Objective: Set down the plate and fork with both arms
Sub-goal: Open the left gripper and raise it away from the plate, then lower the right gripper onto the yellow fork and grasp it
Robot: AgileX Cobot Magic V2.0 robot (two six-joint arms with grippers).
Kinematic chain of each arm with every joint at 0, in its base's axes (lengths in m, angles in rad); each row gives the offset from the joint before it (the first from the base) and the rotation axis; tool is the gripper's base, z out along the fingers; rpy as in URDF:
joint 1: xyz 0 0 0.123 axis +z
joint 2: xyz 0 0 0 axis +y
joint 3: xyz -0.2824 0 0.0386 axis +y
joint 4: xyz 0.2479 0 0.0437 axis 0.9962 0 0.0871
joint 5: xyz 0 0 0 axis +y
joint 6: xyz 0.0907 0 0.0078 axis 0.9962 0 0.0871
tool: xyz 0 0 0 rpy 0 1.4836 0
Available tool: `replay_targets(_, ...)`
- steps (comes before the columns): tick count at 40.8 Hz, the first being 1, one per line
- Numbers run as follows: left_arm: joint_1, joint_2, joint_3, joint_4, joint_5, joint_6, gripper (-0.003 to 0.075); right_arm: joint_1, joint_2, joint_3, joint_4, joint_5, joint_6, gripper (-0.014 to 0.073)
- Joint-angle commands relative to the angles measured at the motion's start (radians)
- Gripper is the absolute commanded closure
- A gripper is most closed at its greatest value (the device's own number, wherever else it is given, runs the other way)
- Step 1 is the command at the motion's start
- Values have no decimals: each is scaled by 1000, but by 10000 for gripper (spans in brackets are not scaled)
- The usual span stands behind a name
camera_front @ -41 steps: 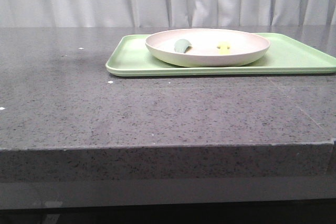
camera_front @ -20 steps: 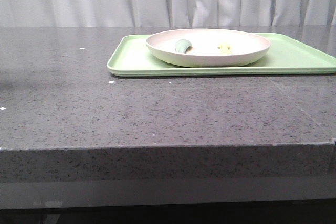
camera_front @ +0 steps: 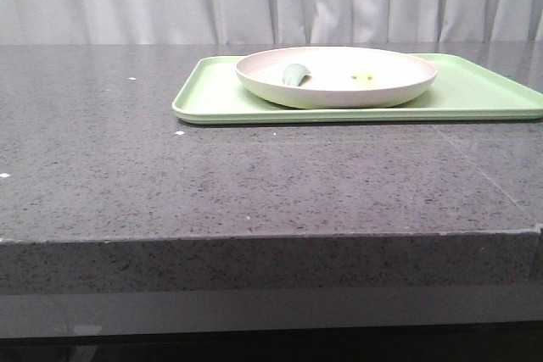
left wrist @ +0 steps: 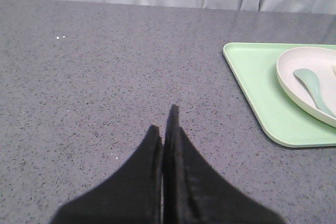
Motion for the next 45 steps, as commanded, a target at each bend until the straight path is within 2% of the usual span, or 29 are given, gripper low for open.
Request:
replay_targets(1,2,-66,14,-1,-84,4,738,3,64,-36,16,-103,-6,92)
replay_targets(6,2,-104,34,-1,-80,4,738,20,145,-59,56,-115,-6,92)
replay_targets(12,2,-104,34,-1,-82,4,738,96,295,-128,62,-115,-6,92)
replay_targets(22,2,-104,34,-1,-82,4,738,247,610,-356,63,-91,-6,134)
replay_targets(30,2,-104,34,-1,-82,4,738,321,893,-605,63,29,8,153)
replay_targets(39,2,-104,34,-1,-82,4,738,339,1178,-904,52,237,136,153)
replay_targets(45,2,-104,34,-1,-82,4,738,339,1301,-1029,34,275,216,153)
